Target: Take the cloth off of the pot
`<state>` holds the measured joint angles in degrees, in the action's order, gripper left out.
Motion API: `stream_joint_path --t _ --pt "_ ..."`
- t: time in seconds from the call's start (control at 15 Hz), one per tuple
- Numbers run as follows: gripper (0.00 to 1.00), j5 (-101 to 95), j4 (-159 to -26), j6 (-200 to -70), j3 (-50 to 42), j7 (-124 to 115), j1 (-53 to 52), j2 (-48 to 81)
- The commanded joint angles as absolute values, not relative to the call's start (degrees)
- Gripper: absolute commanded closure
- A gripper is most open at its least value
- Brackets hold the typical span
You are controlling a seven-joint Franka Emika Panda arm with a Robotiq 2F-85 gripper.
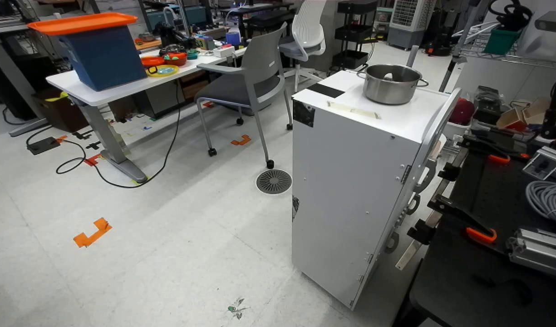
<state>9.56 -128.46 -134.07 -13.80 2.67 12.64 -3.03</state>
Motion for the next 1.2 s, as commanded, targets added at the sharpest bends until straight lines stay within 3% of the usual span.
stream_joint_path --t 0.0,1.13 --pt "0.00 9.3 -131.7 -134.9 -13.4 4.8 12.5 -6.5" --pt "0.00 7.2 -137.0 -122.9 -9.1 15.0 5.7 -20.2"
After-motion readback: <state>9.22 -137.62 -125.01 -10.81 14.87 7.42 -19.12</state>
